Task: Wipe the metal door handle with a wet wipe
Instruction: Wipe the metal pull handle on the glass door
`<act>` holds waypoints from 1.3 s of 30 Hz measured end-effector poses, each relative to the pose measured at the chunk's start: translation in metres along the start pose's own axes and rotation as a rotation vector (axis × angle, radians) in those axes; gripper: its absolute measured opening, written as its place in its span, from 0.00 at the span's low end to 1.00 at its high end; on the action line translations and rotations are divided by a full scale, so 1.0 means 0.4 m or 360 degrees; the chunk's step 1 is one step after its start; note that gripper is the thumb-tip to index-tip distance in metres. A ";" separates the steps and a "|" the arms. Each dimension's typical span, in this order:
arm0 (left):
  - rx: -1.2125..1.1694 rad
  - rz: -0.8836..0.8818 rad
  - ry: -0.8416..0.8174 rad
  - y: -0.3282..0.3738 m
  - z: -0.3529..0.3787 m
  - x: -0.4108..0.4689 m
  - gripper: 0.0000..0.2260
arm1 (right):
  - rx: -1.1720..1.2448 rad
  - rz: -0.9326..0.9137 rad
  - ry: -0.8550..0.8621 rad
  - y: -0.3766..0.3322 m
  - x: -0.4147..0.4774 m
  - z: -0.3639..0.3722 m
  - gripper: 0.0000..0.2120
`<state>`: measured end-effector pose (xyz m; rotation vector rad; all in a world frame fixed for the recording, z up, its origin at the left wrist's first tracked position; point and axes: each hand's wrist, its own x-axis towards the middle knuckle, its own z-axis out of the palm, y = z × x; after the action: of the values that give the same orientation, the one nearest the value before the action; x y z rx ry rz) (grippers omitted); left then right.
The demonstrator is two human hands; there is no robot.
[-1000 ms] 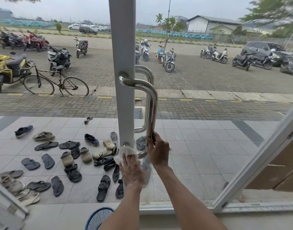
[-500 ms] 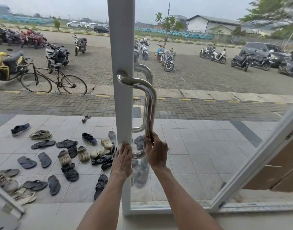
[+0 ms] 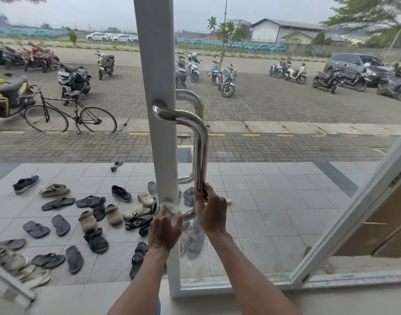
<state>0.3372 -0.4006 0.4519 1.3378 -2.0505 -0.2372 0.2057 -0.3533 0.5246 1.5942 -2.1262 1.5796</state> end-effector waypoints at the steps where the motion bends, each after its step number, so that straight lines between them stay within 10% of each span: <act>1: 0.0043 0.0011 -0.0047 0.002 -0.003 0.017 0.15 | -0.0006 0.0000 -0.0009 -0.002 0.000 0.000 0.15; 14: 0.0849 -0.0041 -0.0458 0.050 0.014 0.058 0.17 | -0.0005 -0.0011 0.0029 -0.010 -0.002 -0.004 0.14; 39: 0.0399 -0.0034 -0.0437 0.007 0.025 0.050 0.23 | -0.0005 0.0001 -0.0016 -0.003 0.003 -0.006 0.13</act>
<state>0.3238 -0.4188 0.4544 1.5496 -2.3574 -0.1862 0.2050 -0.3522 0.5272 1.6043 -2.1332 1.5713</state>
